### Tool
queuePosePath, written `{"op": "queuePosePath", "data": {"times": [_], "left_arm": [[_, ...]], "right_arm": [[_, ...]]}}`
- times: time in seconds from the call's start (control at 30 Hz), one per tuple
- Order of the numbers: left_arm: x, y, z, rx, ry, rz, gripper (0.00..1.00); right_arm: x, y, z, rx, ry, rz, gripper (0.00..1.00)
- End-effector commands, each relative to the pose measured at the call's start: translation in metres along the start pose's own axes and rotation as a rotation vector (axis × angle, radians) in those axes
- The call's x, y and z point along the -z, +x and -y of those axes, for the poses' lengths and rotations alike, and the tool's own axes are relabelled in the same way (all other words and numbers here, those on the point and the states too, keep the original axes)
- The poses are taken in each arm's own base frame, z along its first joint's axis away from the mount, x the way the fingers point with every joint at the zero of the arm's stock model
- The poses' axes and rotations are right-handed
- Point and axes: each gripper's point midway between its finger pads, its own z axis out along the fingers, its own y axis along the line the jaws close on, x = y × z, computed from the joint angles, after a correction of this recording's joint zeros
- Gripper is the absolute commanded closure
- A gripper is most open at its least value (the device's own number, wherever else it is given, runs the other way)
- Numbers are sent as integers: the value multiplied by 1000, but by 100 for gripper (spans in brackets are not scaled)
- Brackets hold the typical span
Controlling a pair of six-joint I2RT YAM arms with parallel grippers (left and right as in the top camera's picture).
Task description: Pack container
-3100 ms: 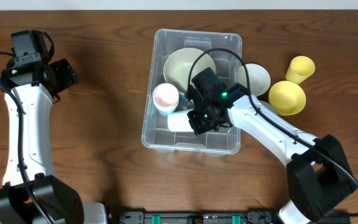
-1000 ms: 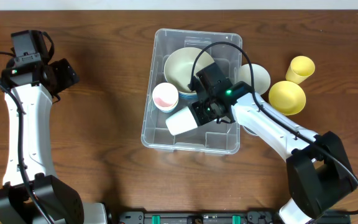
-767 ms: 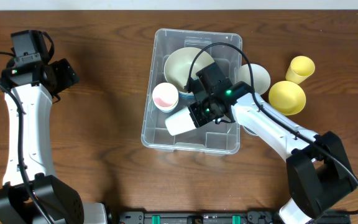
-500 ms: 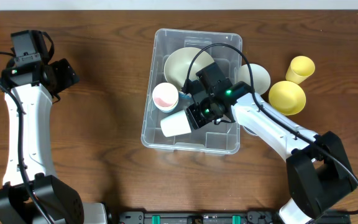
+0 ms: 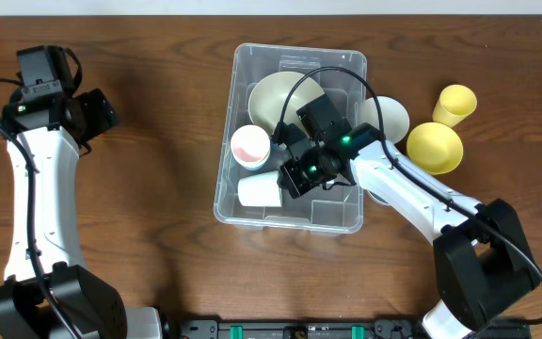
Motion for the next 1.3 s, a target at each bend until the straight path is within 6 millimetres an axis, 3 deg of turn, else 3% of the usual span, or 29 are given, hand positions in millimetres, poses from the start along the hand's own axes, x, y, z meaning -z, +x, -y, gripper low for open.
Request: {"op": "queuePosePath", "data": {"times": [0.0,0.3,0.47,0.63,0.93,1.27], "left_arm": [[14,-12,-3,4,0,48,2],[14,-12,-3,4,0,48,2],[14,-12,-3,4,0,48,2],[14,-12,-3,4,0,48,2],[14,-12,-3,4,0,48,2],[14,-12,-3,4,0,48,2]], "right_arm": [[0,-2,-4,17,-21,-3,99],[1,4,5,5,32,-25,97],[1,1,5,11,31,-10,75],[1,-7,4,20,29,18,65],[-2,-20,-3,63,-3,78,64],[-19,-10,-3,11,-87,115,65]]}}
